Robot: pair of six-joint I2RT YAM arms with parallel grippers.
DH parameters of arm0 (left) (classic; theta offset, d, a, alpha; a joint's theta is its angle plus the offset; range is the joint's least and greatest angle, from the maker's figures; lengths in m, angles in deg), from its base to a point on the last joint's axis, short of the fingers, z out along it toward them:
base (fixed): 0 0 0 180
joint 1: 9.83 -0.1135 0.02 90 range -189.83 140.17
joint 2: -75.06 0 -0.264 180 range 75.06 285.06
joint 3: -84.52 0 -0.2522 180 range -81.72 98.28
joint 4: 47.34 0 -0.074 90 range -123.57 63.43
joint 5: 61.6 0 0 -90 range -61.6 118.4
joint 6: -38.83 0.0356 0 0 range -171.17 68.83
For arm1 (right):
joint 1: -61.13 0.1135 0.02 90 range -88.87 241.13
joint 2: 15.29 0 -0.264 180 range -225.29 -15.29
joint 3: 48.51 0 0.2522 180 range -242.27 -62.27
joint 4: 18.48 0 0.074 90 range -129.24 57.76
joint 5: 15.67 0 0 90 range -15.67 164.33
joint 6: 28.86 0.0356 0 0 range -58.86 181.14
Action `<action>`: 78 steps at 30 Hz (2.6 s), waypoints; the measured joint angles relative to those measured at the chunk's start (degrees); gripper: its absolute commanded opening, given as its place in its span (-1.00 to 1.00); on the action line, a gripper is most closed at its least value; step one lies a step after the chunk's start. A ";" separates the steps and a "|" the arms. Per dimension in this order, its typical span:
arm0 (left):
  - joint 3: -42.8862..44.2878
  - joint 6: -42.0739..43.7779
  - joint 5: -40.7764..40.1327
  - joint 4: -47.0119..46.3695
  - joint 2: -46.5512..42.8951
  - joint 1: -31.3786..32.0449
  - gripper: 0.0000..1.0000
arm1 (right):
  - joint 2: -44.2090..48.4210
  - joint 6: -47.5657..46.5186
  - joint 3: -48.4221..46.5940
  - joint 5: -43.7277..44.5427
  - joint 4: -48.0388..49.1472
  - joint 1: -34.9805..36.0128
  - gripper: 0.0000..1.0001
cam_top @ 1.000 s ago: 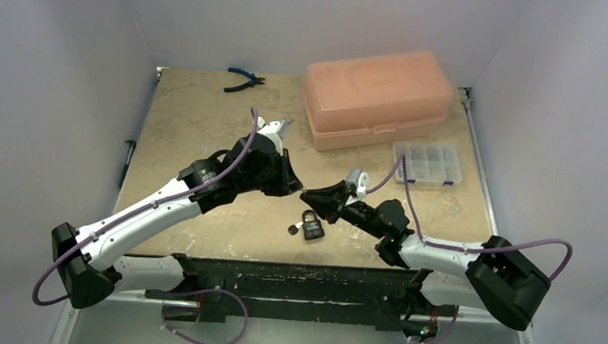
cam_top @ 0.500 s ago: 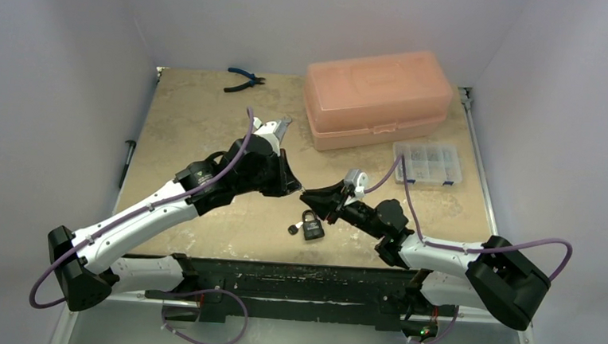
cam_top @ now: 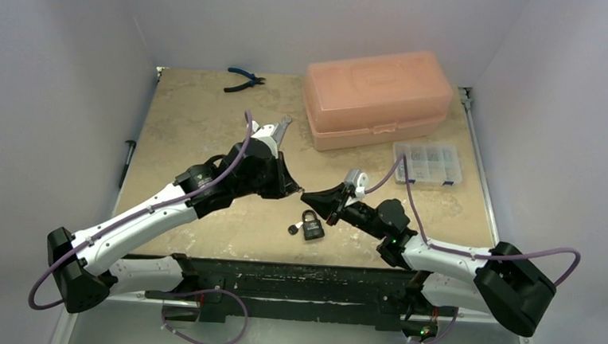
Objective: Unlock with the key
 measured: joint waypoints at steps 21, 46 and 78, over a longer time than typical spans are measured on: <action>-5.81 8.68 -6.67 1.22 -11.43 -0.04 0.11 | 5.68 -0.09 -13.53 -7.19 -40.46 0.02 -1.00; -27.17 21.64 18.58 -29.14 -22.36 -0.04 0.09 | 1.53 0.94 -37.97 -11.39 -89.83 0.02 -1.00; -22.18 31.71 32.74 -26.91 -12.70 -0.04 -0.38 | 5.18 -3.48 -38.14 -17.94 -90.62 0.02 -1.00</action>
